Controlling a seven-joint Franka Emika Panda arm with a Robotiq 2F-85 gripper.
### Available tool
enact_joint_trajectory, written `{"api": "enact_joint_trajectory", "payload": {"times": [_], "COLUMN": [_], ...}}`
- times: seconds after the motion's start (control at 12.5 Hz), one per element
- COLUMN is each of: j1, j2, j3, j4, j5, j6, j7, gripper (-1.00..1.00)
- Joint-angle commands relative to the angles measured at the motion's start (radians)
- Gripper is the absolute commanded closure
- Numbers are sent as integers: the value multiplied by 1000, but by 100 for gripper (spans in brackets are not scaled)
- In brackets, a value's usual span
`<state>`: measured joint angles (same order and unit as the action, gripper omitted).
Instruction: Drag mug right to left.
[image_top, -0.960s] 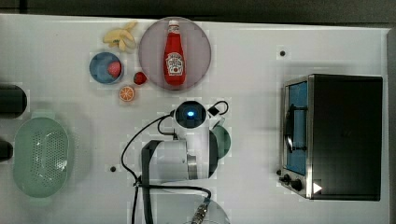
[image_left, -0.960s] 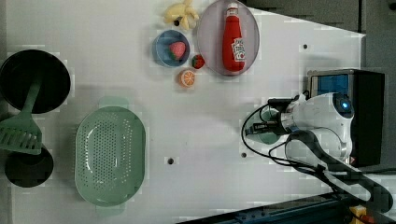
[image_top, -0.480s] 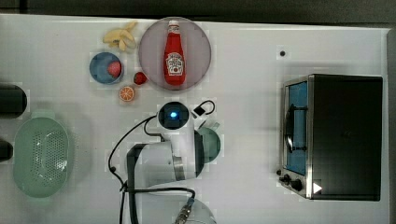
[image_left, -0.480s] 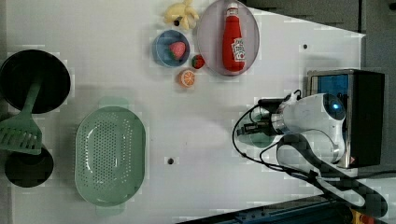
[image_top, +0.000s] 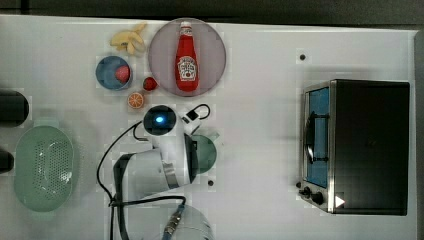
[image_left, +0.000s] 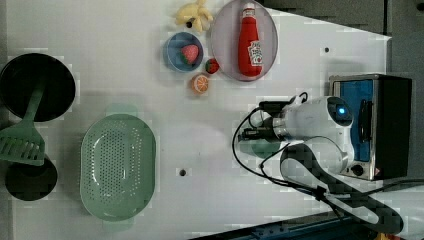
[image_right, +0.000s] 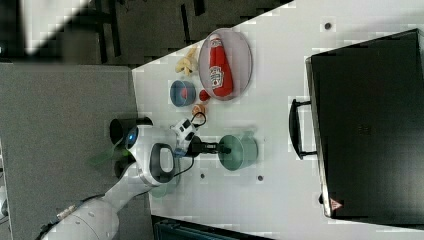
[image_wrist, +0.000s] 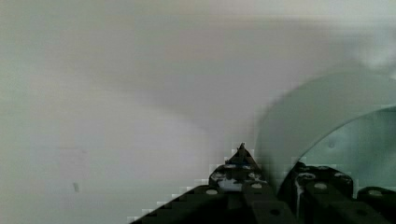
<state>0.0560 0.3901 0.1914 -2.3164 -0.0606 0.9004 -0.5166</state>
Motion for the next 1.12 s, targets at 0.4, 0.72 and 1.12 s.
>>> {"api": "enact_joint_trajectory", "payload": {"times": [0.4, 0.72, 1.12], "j1": [68, 115, 161], "j2": [-5, 34, 82], "j3": [66, 85, 90], "j4": [35, 76, 155], "j5": [2, 2, 2], "j6": [1, 7, 6], "j7": [148, 247, 252], "gripper": [65, 65, 65]}}
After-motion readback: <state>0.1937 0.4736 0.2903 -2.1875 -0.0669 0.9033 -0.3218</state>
